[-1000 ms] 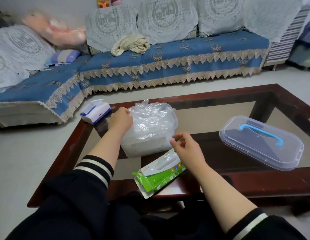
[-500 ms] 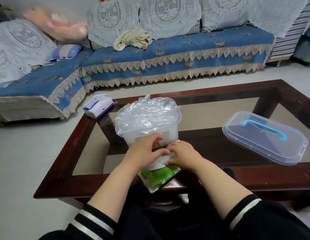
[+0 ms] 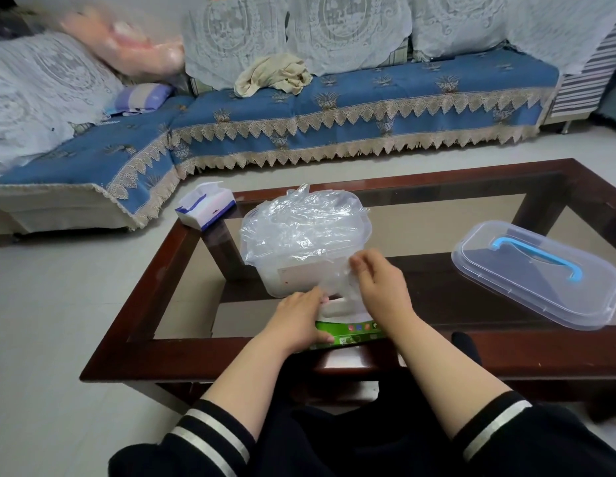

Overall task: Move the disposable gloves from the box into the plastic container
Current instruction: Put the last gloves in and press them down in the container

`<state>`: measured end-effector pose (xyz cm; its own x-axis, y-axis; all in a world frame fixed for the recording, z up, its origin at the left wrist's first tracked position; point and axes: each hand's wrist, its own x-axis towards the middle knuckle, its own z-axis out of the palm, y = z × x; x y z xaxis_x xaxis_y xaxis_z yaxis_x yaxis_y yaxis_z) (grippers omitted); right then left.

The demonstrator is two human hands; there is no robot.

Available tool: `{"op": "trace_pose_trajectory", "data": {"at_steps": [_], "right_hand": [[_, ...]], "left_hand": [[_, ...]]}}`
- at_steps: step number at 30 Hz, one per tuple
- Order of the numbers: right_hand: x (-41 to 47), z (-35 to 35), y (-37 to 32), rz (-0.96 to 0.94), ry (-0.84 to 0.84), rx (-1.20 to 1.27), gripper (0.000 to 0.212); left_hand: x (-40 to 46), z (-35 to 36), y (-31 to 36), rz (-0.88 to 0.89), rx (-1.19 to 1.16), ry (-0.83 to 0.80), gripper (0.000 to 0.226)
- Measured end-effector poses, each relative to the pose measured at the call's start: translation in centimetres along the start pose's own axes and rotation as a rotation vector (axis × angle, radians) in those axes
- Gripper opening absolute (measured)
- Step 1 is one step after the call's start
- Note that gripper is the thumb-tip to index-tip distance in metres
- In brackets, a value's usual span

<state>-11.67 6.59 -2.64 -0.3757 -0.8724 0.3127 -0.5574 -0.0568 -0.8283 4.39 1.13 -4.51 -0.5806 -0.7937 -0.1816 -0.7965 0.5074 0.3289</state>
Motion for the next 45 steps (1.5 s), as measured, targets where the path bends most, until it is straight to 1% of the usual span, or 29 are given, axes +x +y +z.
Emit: {"op": "trace_pose_trajectory", "data": {"at_steps": [1, 3, 4, 5, 8, 9, 10, 11, 13, 14, 16, 18, 20, 22, 24, 26, 27, 28, 29, 30, 31, 33, 34, 36, 38, 40, 41, 44, 45], "right_hand": [[-0.1, -0.4, -0.3, 0.026, 0.073, 0.106, 0.019], [-0.2, -1.0, -0.7, 0.091, 0.166, 0.274, 0.022], [-0.1, -1.1, -0.7, 0.125, 0.187, 0.339, 0.023], [0.0, -1.2, -0.8, 0.153, 0.191, 0.375, 0.024], [0.2, -1.3, -0.4, 0.205, 0.134, 0.436, 0.025], [0.3, -1.2, -0.3, 0.218, 0.109, 0.450, 0.026], [0.3, -1.3, -0.3, 0.226, 0.085, 0.457, 0.027], [0.4, -1.3, -0.3, 0.230, 0.060, 0.458, 0.028], [0.3, -1.3, -0.4, 0.241, 0.005, 0.505, 0.033], [0.3, -1.5, -0.4, 0.255, -0.027, 0.552, 0.036], [0.2, -1.9, -0.6, 0.296, -0.079, 0.617, 0.043], [0.2, -2.3, -0.7, 0.356, -0.125, 0.656, 0.048], [0.2, -2.7, -0.7, 0.407, -0.167, 0.687, 0.053], [0.3, -3.0, -0.8, 0.465, -0.214, 0.688, 0.060], [0.3, -3.2, -0.9, 0.511, -0.302, 0.710, 0.068], [0.2, -3.4, -0.7, 0.458, -0.434, 0.801, 0.064], [0.2, -3.4, -0.5, 0.419, -0.486, 0.834, 0.059], [0.3, -3.4, -0.3, 0.400, -0.503, 0.838, 0.048], [0.4, -3.4, -0.1, 0.405, -0.478, 0.803, 0.033], [0.8, -3.3, 0.0, 0.427, -0.416, 0.747, 0.021], [1.4, -3.4, 0.0, 0.444, -0.339, 0.692, 0.018], [2.7, -3.6, -0.5, 0.448, -0.203, 0.656, 0.016], [3.6, -3.7, -1.1, 0.433, -0.154, 0.660, 0.015], [5.7, -3.5, -2.4, 0.412, -0.077, 0.636, 0.015], [7.8, -3.4, -3.3, 0.405, -0.013, 0.600, 0.014], [10.1, -2.3, -3.9, 0.404, -0.007, 0.537, 0.013], [11.1, -1.8, -3.9, 0.398, -0.019, 0.474, 0.014], [13.3, -0.9, -2.7, 0.373, -0.081, 0.137, 0.022], [13.7, -0.9, -2.3, 0.369, -0.095, 0.000, 0.026]], "left_hand": [[0.0, 0.1, -0.2, 0.006, -0.009, -0.008, 0.083], [-0.1, 0.2, -0.2, 0.018, -0.038, -0.015, 0.087], [0.0, 0.2, -0.2, 0.011, -0.101, -0.006, 0.087], [-0.1, -0.1, -0.2, 0.003, -0.214, 0.011, 0.083], [-0.1, -1.5, 0.6, 0.003, -0.653, 0.042, 0.062], [-0.2, -2.0, 1.2, 0.014, -0.765, 0.057, 0.063], [-0.3, -2.5, 1.8, 0.024, -0.872, 0.080, 0.068], [-0.4, -3.0, 2.6, 0.030, -0.961, 0.121, 0.067], [-0.4, -3.6, 3.6, 0.016, -1.085, 0.220, 0.044], [-0.4, -3.9, 3.9, 0.010, -1.111, 0.264, 0.038], [-0.6, -4.8, 4.5, 0.029, -1.102, 0.311, 0.033], [-0.6, -5.6, 4.8, 0.028, -1.113, 0.307, 0.033], [-0.6, -6.4, 5.1, 0.026, -1.130, 0.287, 0.026], [-0.2, -7.2, 5.0, 0.041, -1.050, 0.296, 0.022], [0.2, -8.0, 5.1, 0.052, -0.943, 0.283, 0.027], [0.5, -8.7, 5.2, 0.047, -0.890, 0.289, 0.023], [0.6, -9.1, 5.3, 0.034, -0.882, 0.314, 0.022], [0.8, -9.4, 5.1, 0.019, -0.875, 0.350, 0.025], [0.8, -9.8, 4.9, 0.000, -0.863, 0.392, 0.030], [1.0, -10.2, 4.4, -0.022, -0.843, 0.440, 0.032], [1.1, -10.6, 3.9, -0.048, -0.824, 0.480, 0.031], [1.3, -11.4, 2.9, -0.099, -0.796, 0.541, 0.024], [1.7, -11.7, 2.4, -0.125, -0.784, 0.562, 0.026], [2.5, -12.4, 1.5, -0.183, -0.757, 0.582, 0.039], [3.5, -13.3, 1.3, -0.211, -0.712, 0.579, 0.047], [4.6, -14.3, 0.3, -0.239, -0.613, 0.551, 0.046], [5.3, -14.7, -0.4, -0.246, -0.557, 0.516, 0.041], [6.9, -14.8, -2.5, -0.247, -0.415, 0.356, 0.021], [7.2, -14.7, -3.2, -0.241, -0.340, 0.311, 0.018]]}}
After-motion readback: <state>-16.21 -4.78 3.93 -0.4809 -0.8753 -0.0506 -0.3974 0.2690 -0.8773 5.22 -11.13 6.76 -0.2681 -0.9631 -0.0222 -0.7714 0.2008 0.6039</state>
